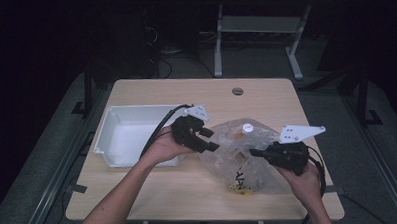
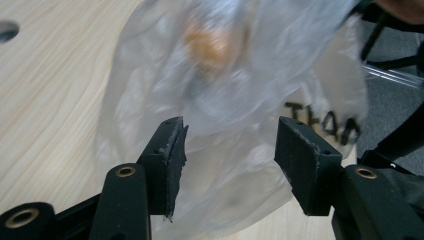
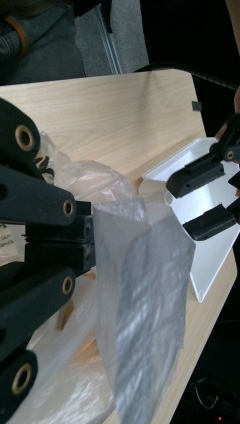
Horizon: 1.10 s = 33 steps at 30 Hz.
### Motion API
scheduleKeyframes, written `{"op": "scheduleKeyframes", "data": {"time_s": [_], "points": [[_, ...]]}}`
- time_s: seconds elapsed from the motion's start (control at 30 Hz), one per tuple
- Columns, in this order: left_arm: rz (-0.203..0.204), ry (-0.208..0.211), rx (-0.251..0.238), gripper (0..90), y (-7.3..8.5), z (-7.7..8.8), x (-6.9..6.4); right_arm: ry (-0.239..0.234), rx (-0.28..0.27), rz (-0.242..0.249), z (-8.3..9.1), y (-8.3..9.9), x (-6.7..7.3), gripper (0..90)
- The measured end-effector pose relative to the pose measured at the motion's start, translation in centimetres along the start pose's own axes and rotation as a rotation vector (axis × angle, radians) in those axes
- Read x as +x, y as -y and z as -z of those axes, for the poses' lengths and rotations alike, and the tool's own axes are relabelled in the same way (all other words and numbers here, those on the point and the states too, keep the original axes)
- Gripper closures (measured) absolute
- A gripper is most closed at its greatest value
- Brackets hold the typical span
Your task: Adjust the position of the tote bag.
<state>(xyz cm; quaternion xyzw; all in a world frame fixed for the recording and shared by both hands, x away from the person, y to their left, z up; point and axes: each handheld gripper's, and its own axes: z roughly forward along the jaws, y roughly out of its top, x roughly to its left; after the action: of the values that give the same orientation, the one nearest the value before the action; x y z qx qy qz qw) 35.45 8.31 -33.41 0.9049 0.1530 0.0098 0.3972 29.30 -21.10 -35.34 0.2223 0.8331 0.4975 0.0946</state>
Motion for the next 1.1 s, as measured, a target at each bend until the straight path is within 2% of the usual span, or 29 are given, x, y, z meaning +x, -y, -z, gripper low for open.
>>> {"op": "scheduleKeyframes", "data": {"time_s": [0.13, 0.37, 0.57, 0.8, 1.1], "points": [[-0.023, 0.013, -0.008, 44.0, -0.6, -0.1, -0.7, -0.006, 0.006, 0.009, -0.6, -0.4, 0.1, 88.9], [-0.052, 0.065, -0.05, 43.5, -1.8, -0.6, -2.0, -0.011, 0.016, 0.019, -1.4, -1.0, 0.1, 88.9], [-0.085, 0.064, -0.047, 44.2, -2.4, -0.8, -2.5, -0.027, 0.02, 0.021, -2.5, -1.2, 0.2, 88.9], [-0.095, 0.074, -0.074, 43.6, -2.9, -0.6, -3.2, -0.044, 0.04, 0.024, -3.7, -1.1, 0.4, 88.8], [-0.084, 0.073, -0.089, 44.9, -3.3, -0.1, -3.3, -0.063, 0.049, 0.046, -4.8, -1.2, 1.0, 88.7]]}}
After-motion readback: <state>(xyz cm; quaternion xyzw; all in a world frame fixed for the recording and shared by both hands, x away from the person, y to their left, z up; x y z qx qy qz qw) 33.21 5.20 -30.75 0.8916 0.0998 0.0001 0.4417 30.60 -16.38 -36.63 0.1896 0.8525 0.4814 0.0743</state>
